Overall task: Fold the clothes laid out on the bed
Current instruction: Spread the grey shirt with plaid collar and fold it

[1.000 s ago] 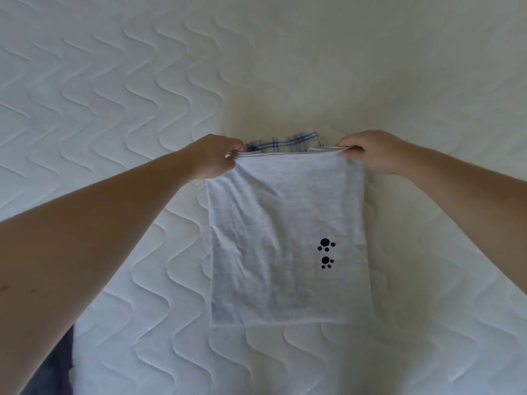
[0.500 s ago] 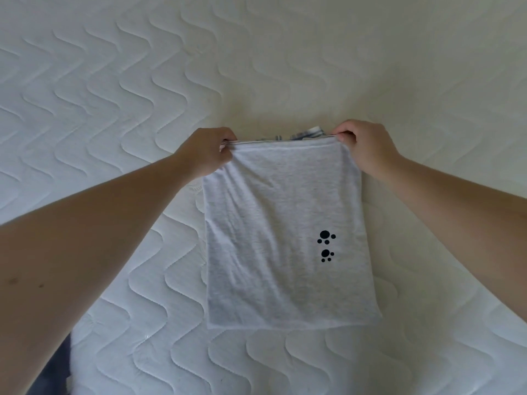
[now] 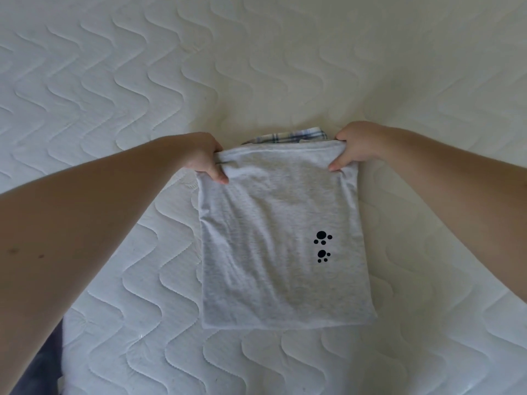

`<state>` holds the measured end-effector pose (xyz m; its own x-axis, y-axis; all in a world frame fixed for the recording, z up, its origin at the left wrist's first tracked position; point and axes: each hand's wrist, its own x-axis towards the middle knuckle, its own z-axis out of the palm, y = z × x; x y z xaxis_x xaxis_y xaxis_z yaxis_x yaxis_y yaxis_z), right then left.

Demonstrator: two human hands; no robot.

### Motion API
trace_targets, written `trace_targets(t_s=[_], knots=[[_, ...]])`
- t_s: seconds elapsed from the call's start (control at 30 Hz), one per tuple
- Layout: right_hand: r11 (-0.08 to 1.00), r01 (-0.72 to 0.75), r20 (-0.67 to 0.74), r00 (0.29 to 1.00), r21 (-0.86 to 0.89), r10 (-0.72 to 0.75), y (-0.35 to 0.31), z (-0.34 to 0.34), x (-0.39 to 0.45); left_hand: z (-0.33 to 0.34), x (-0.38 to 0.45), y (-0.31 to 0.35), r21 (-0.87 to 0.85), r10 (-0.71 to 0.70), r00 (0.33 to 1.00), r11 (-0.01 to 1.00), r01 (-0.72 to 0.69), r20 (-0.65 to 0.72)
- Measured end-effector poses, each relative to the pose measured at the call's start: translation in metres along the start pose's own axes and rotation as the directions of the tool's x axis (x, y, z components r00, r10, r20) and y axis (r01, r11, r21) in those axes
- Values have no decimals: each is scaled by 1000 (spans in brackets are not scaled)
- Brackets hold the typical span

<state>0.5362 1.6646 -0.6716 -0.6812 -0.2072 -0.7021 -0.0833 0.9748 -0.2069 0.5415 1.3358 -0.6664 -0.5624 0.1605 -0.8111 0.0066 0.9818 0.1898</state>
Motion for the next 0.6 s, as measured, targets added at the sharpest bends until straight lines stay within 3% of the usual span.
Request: trace_targets(t_s=[0.13,0.3,0.47,0.6], knots=[[998,46,-23,999,35,-45,-2,2,-9,-1,-11,1,-66,30,1000,997,-31,-10],[983,139,-156,980,116,-120,-2,-4,-44,-21,-53,4,-78,110,991,990,-115,-70],[964,236,-332,925,121,-185,-10,-67,-99,-75,-118,15,-52,122,951,988,-142,-285],[956,277,-503,843,96,-193,-26,-127,-147,-118,-180,22,-22,157,834,980,-198,-529]])
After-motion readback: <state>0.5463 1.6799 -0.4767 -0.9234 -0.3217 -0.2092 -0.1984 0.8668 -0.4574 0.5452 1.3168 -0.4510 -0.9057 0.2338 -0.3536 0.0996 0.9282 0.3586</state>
